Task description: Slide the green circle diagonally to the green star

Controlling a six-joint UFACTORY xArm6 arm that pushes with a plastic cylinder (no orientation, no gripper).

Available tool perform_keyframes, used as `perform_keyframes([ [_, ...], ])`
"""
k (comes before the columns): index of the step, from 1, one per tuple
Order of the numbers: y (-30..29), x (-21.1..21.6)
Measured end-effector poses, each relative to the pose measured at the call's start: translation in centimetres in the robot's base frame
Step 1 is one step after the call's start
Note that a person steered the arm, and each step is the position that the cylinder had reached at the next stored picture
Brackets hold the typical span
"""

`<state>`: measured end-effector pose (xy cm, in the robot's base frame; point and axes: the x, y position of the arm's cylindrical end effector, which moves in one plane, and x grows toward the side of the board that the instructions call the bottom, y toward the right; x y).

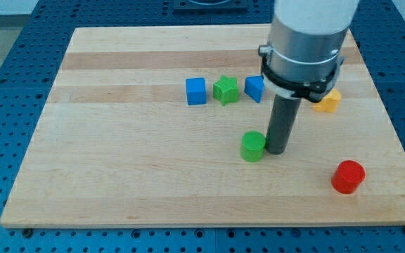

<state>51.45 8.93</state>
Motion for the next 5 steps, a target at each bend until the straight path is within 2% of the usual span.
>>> perform_keyframes([
  [1, -2.3, 3.4],
  [3, -5.6, 2.4],
  [4, -1.9, 4.6],
  [5, 1.0, 4.3],
])
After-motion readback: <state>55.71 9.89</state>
